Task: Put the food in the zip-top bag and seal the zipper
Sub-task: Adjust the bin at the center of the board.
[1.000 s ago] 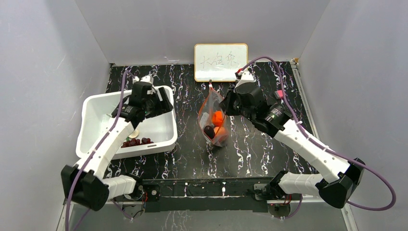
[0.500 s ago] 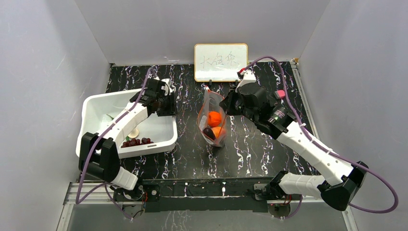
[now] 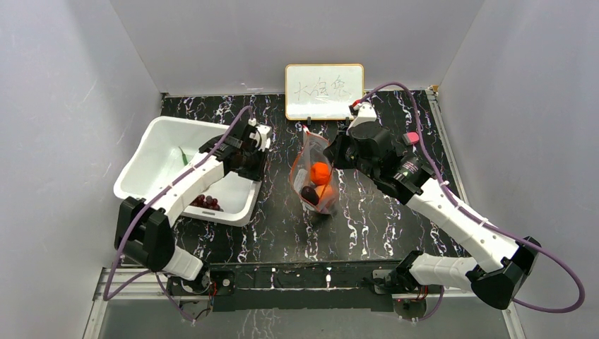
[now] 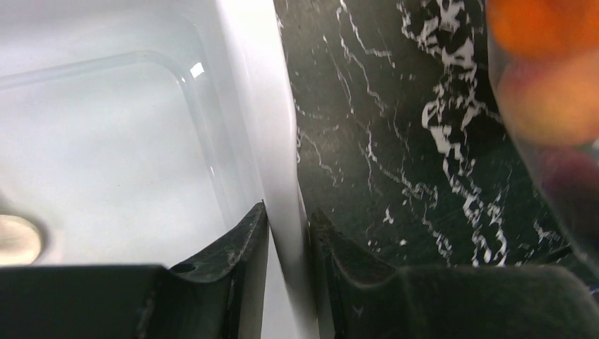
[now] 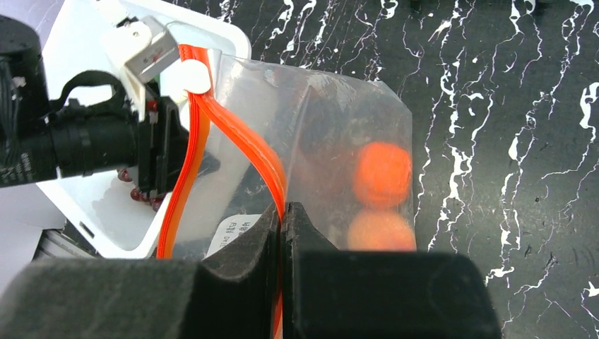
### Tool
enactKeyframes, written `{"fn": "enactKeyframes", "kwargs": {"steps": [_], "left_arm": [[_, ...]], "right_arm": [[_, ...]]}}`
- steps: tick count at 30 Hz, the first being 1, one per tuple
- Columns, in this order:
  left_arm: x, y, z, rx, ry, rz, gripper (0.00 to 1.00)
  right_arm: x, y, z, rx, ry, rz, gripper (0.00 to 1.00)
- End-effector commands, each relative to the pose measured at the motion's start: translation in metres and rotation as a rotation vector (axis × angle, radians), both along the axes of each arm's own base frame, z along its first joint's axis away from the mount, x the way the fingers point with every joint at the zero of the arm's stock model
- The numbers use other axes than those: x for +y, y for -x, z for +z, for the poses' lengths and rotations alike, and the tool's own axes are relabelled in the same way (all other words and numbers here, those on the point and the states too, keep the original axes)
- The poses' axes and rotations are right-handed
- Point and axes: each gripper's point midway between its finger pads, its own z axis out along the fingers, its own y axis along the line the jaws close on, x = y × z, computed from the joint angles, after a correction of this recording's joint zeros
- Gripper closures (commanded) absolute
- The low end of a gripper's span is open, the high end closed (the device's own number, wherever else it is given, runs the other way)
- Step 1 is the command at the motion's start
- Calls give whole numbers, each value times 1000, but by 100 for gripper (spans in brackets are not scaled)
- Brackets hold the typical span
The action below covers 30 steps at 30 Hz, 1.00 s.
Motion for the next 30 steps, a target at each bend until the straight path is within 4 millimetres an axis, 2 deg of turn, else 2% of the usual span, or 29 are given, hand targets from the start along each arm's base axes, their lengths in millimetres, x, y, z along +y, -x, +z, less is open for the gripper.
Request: {"fn": "enactKeyframes", "kwargs": {"steps": [1,5,12,15,20,23,26,29,30], "left_arm": [[0,23,32,-118,-8,-251,100],[10,37,39,-191,-53,-373,100],[28,62,21,-113,-154,-555,100],[35,63,19,-117,-197,-585,100],[36,85,12,-68,-171,-698,100],[41,86,9,-48,-189,-679,100],[42,84,14,-48,-196,-637,87],[41,80,24,-79,-182,-586,60],[40,79,28,-91,-171,-562,54]], "right_arm": [[-6,-6,28,-97,-47,-31,100],[-5,-6,28,-97,-51,-27,100],[-6,-6,26,-94,-48,-27,100],[-7,-5,26,-96,-43,-29,100],[-10,-5,28,-105,-37,-34,100],[-10,-5,30,-110,-33,-32,100],[-10,-6,33,-117,-31,-30,100],[-11,-6,35,-125,-31,-30,100],[-11,-6,35,-124,-29,-30,100]]}}
